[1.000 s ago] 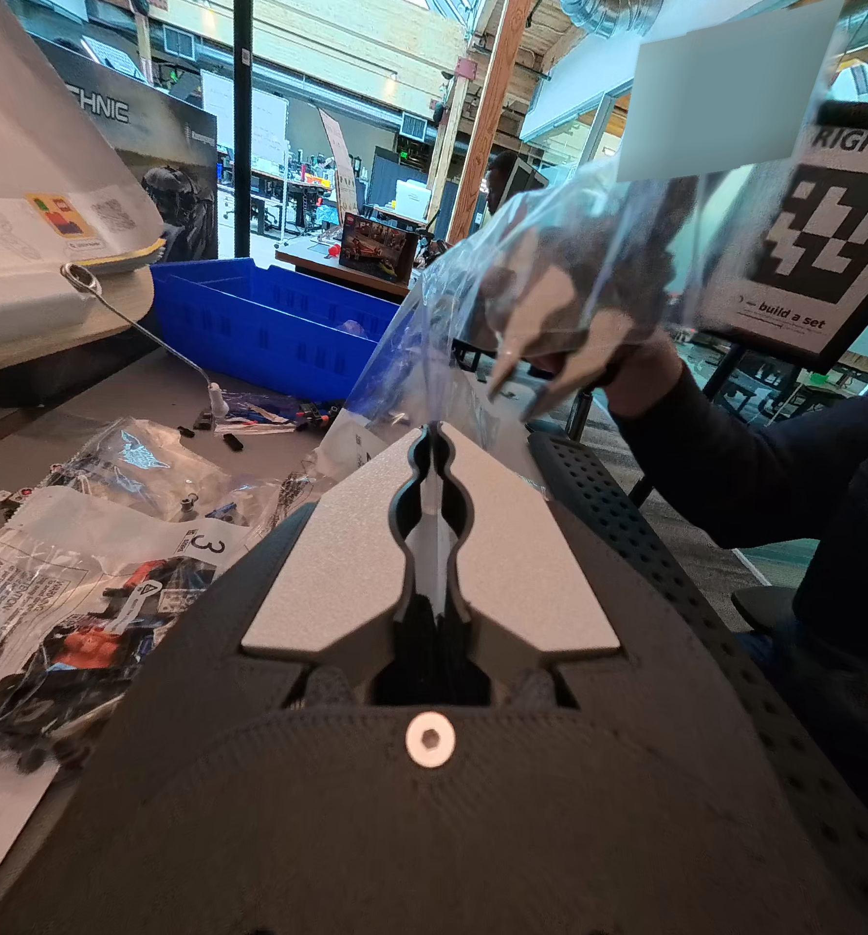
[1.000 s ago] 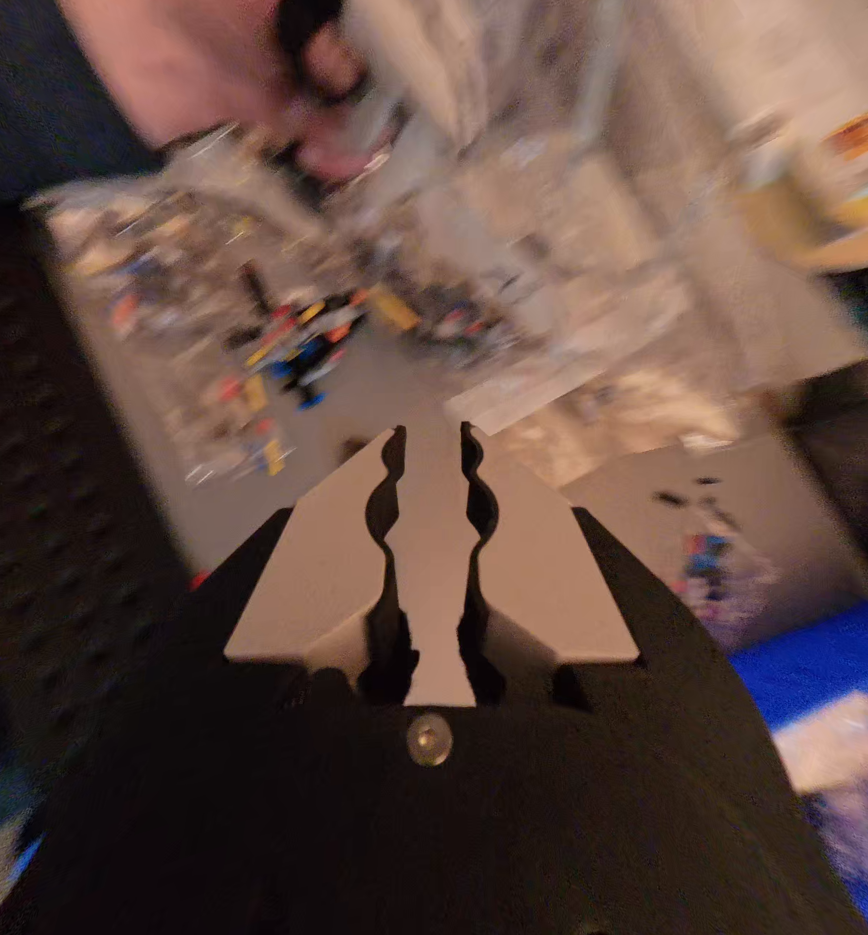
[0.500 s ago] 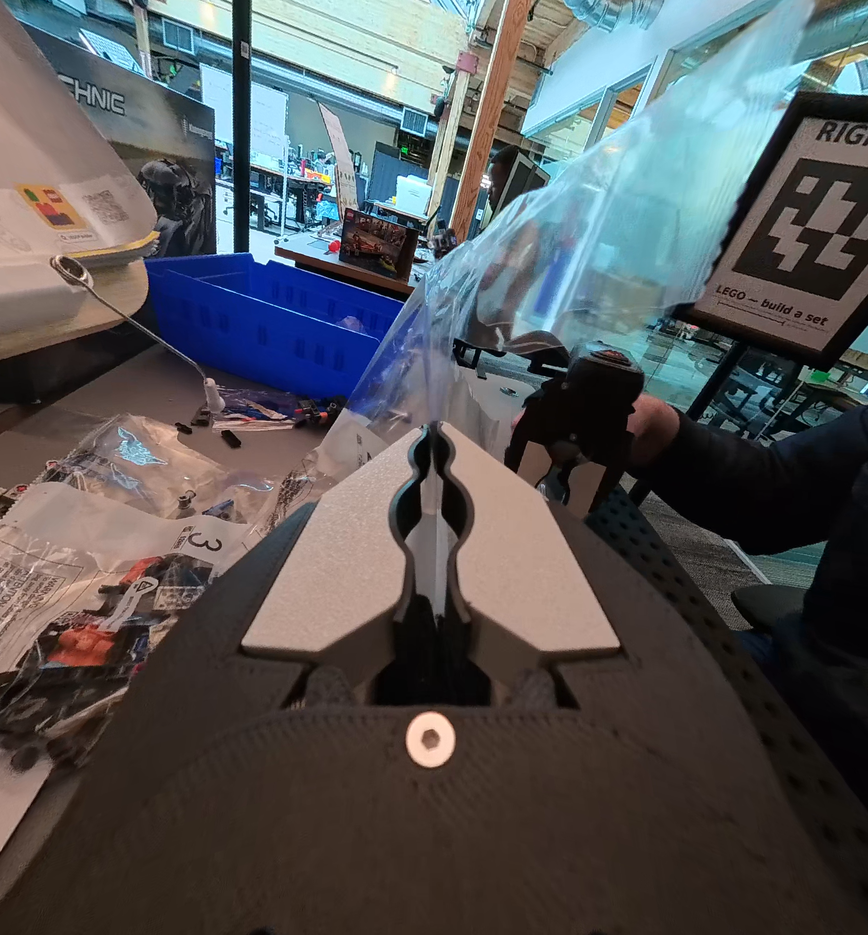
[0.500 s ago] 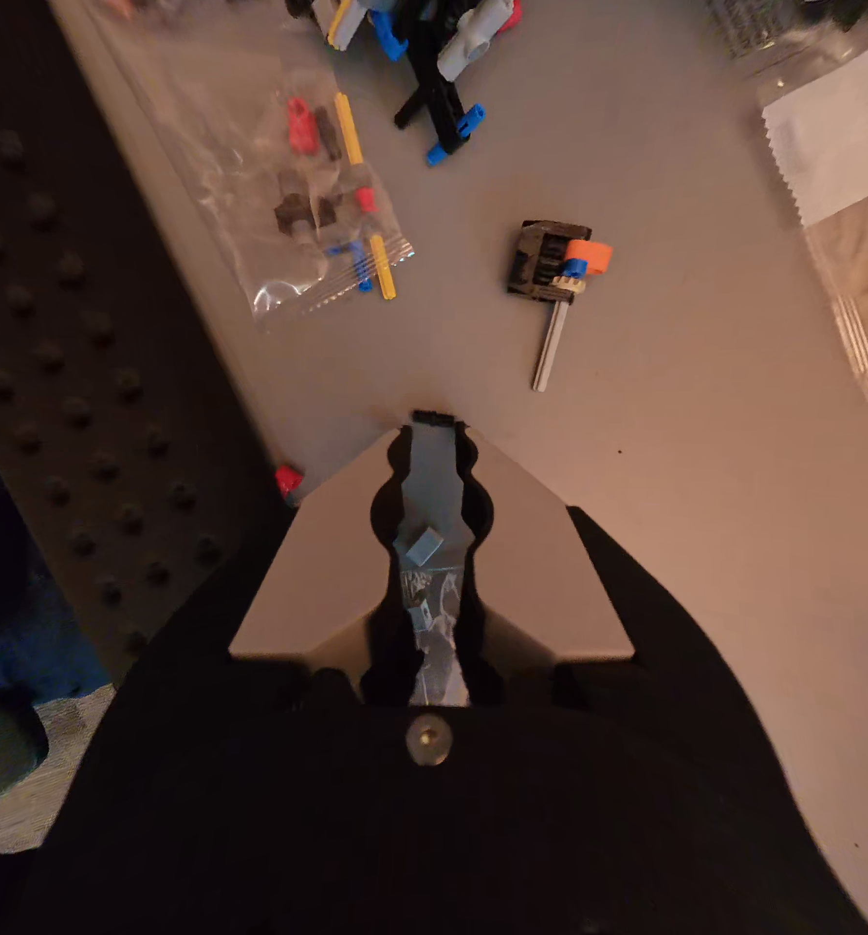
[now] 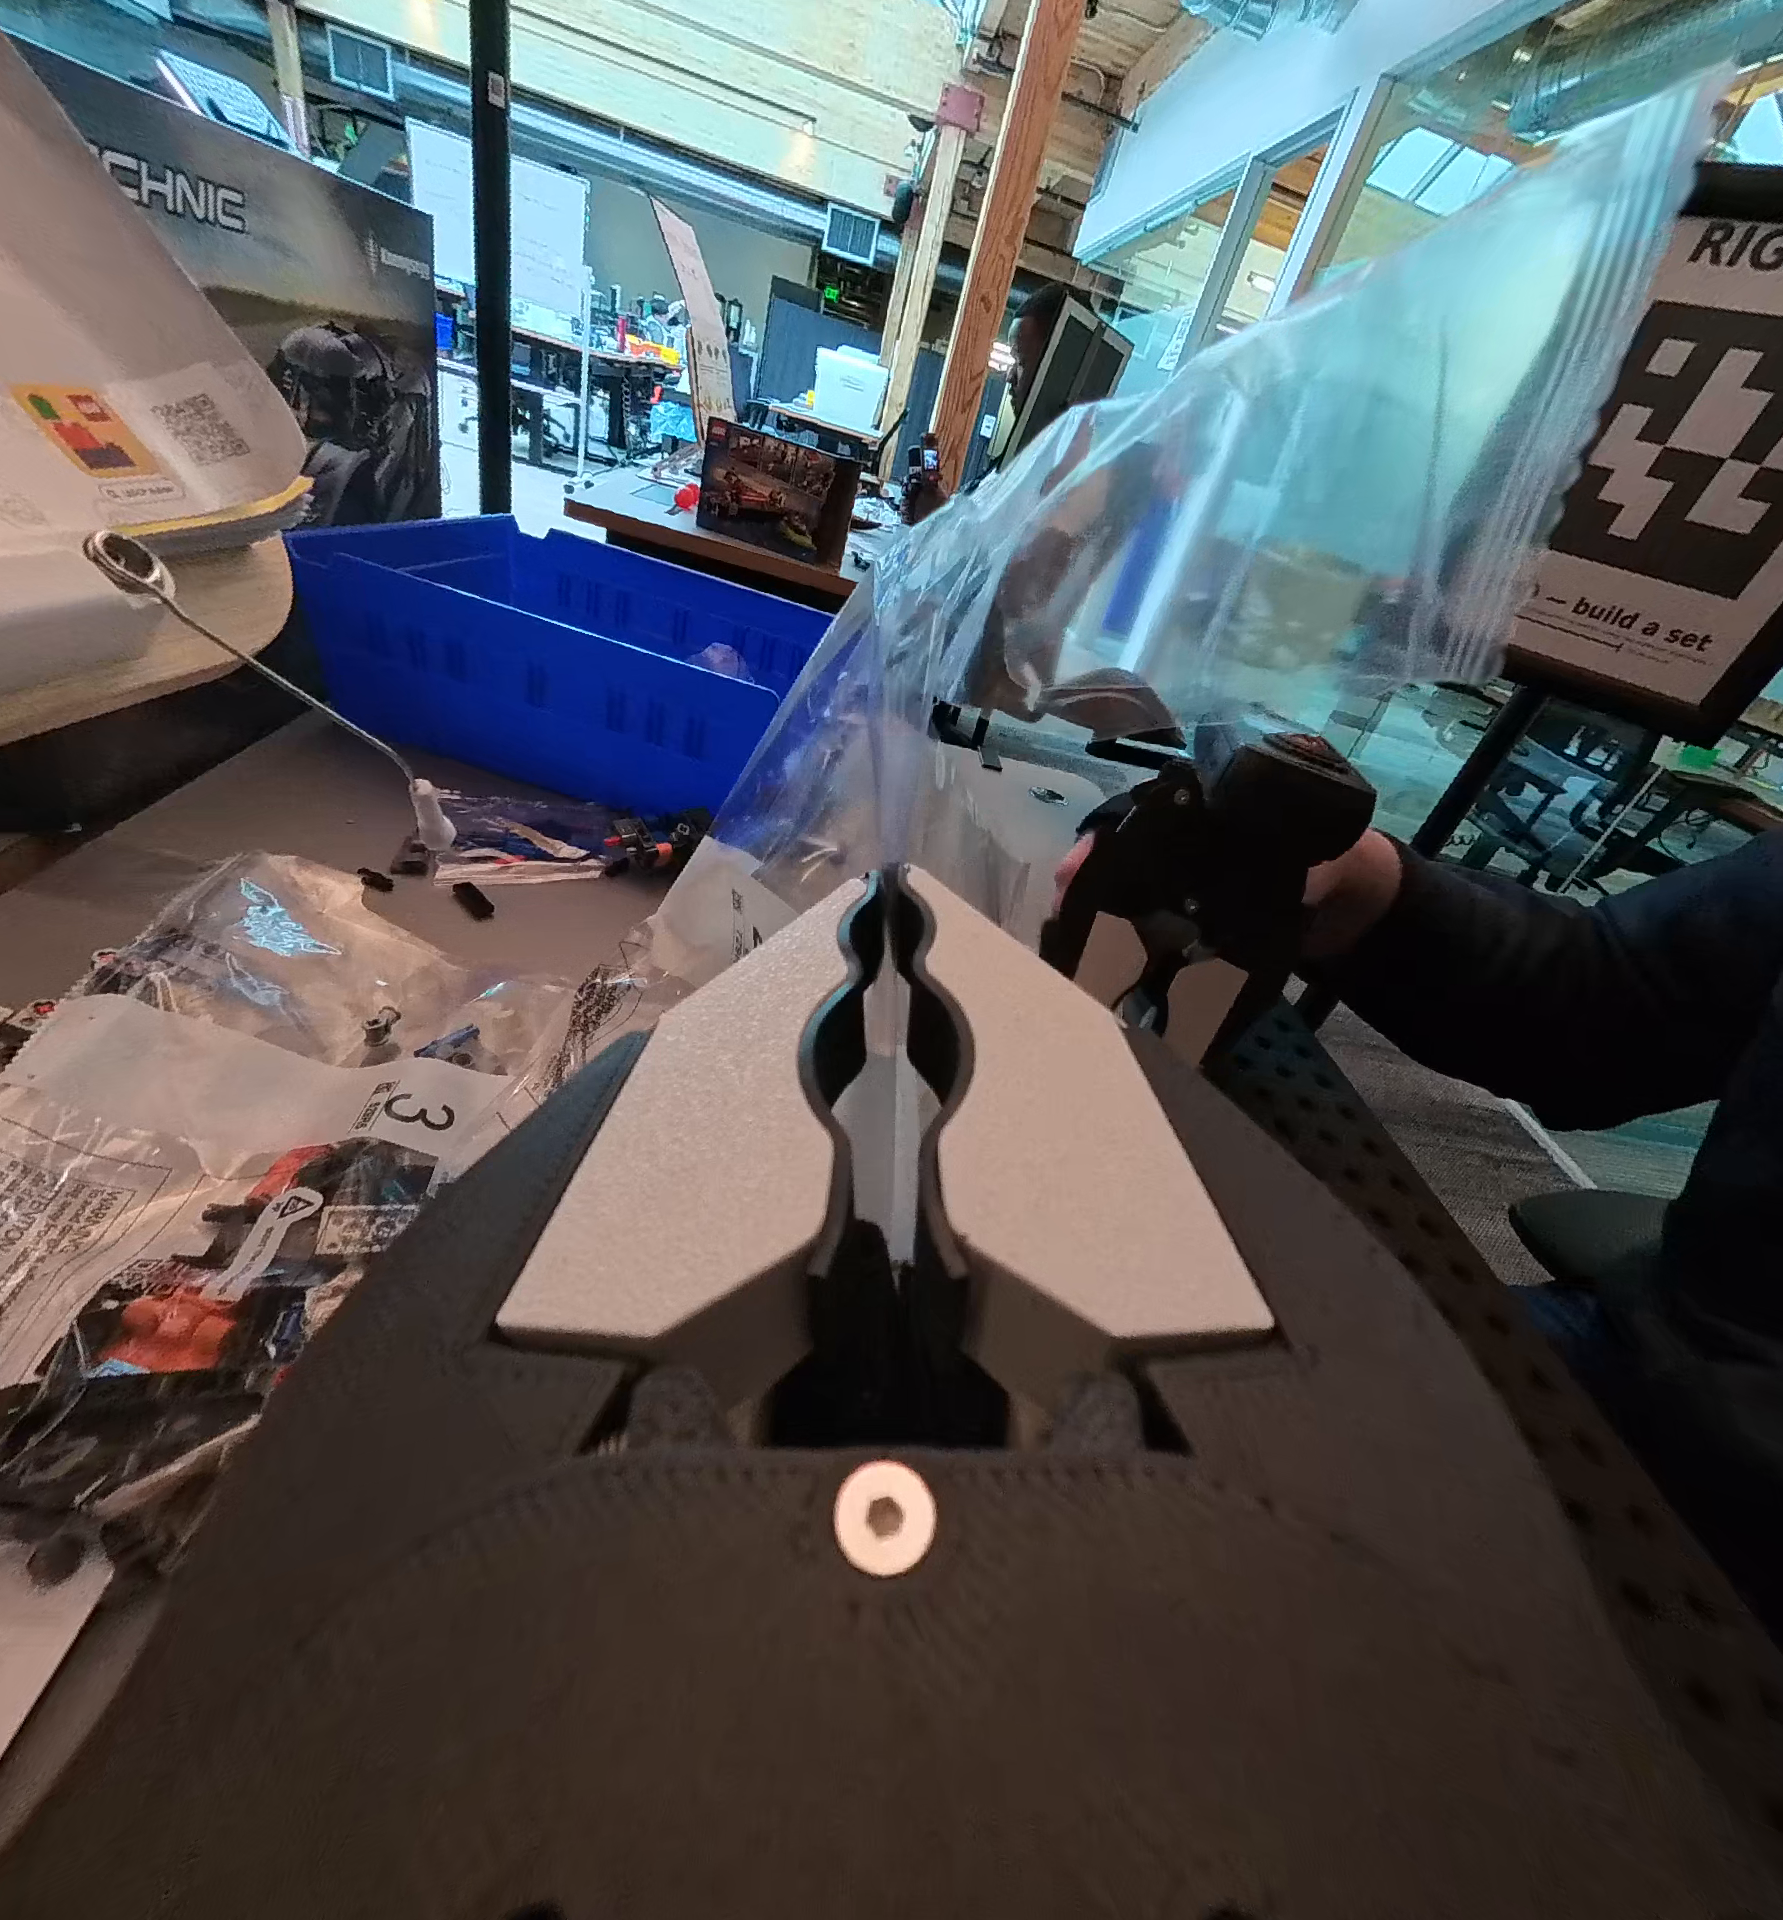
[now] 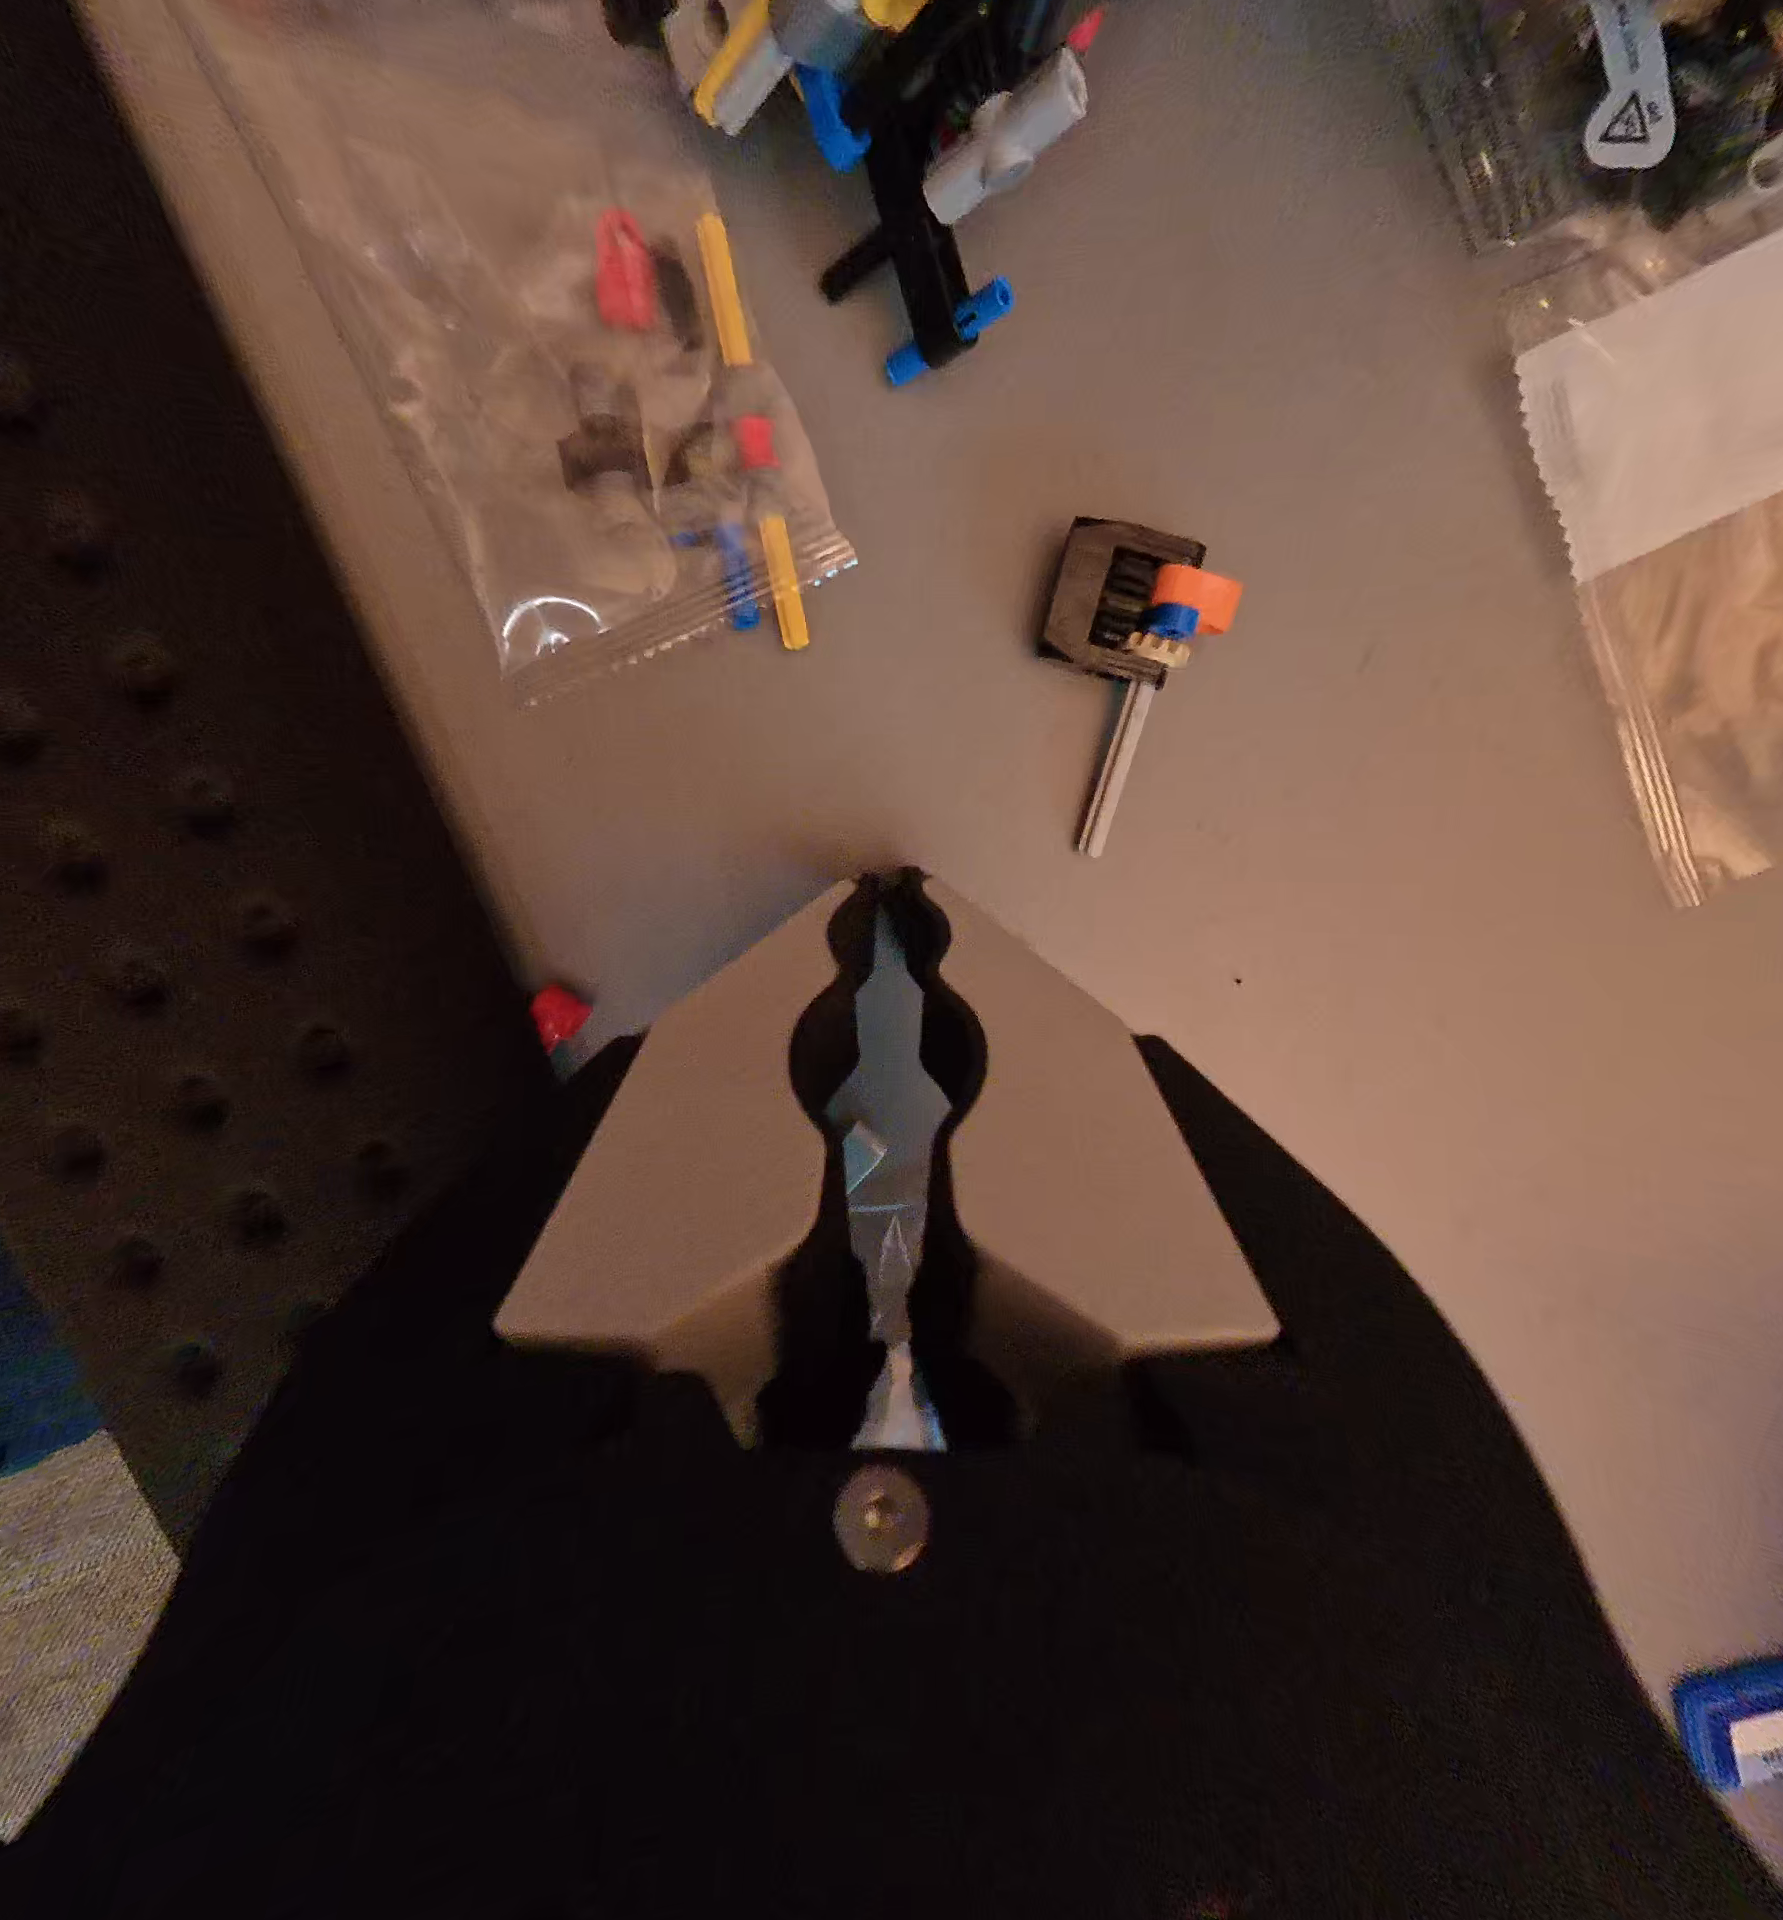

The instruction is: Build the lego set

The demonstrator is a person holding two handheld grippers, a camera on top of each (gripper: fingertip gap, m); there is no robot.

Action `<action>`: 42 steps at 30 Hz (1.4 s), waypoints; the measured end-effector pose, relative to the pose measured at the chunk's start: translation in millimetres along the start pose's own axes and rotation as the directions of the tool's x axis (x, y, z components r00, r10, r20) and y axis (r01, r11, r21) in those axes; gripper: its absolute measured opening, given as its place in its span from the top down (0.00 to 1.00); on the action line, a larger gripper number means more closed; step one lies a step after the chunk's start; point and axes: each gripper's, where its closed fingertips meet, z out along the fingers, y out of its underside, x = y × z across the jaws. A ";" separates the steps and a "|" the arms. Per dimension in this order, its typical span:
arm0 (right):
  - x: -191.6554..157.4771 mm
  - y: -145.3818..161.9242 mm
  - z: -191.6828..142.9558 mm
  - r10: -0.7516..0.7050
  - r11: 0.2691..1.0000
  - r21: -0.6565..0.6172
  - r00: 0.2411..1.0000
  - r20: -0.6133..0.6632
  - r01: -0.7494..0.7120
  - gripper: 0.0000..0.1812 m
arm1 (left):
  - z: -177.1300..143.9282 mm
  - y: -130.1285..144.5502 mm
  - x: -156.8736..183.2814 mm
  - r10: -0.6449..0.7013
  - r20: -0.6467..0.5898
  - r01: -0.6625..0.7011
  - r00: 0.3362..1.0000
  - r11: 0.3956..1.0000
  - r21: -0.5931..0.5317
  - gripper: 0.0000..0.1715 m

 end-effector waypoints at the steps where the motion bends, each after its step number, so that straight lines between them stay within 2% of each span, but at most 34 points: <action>1: -0.6 -1.0 0.4 0.001 1.000 0.005 1.000 0.008 -0.001 0.99 | -0.1 -0.2 0.1 0.001 0.001 -0.001 1.000 1.000 0.000 1.00; 6: 4.4 -5.7 -7.8 -0.021 1.000 0.003 0.999 -0.028 0.021 0.99 | -1.1 -1.1 -0.4 0.002 0.003 -0.002 1.000 1.000 0.001 1.00; 10: 27.8 -44.4 -52.0 0.005 0.984 0.179 0.992 -0.125 0.018 0.99 | 0.4 -0.2 0.8 0.005 0.000 -0.005 1.000 1.000 -0.007 1.00; 15: 68.5 -100.9 -119.3 0.072 0.915 0.402 0.964 -0.257 0.039 0.99 | 1.9 0.7 1.8 0.006 -0.003 -0.006 1.000 1.000 -0.013 1.00; 17: 79.3 -111.3 -122.4 0.069 0.916 0.399 0.961 -0.266 0.045 0.99 | 2.2 0.9 1.9 0.006 -0.004 -0.006 1.000 1.000 -0.014 1.00; 20: 96.8 -114.6 -108.9 0.089 0.934 0.358 0.955 -0.282 0.019 0.97 | 2.0 1.0 2.0 0.007 -0.005 -0.007 1.000 1.000 -0.015 1.00; 22: 101.9 -111.3 -98.8 0.099 0.948 0.318 0.952 -0.289 -0.002 0.90 | 1.3 0.8 1.4 0.007 -0.003 -0.007 1.000 1.000 -0.015 1.00; 25: 98.1 -111.6 -103.3 0.086 0.938 0.345 0.947 -0.310 0.028 0.90 | 0.6 0.7 0.4 0.004 -0.004 -0.004 1.000 1.000 -0.013 1.00; 29: 86.4 -96.8 -120.8 0.101 0.927 0.375 0.949 -0.298 0.020 0.90 | 1.3 1.6 0.0 0.001 -0.006 -0.001 1.000 1.000 -0.014 1.00; 31: 68.3 -79.0 -118.3 0.066 0.940 0.341 0.970 -0.236 0.019 0.91 | 1.5 2.0 0.2 0.001 -0.006 -0.001 1.000 1.000 -0.015 1.00; 33: 38.5 -51.4 -101.5 -0.003 0.972 0.235 0.994 -0.105 0.027 0.90 | 1.8 2.1 0.2 0.000 -0.006 0.000 1.000 1.000 -0.015 1.00; 37: 6.2 4.4 -63.0 -0.078 0.997 -0.004 0.997 -0.009 0.078 0.89 | 3.6 3.5 1.1 -0.002 -0.008 0.002 1.000 1.000 -0.018 1.00; 42: -20.9 24.3 -40.9 -0.093 0.993 -0.063 0.990 0.102 0.100 0.89 | 3.9 4.0 1.6 0.000 -0.005 0.000 1.000 1.000 -0.021 1.00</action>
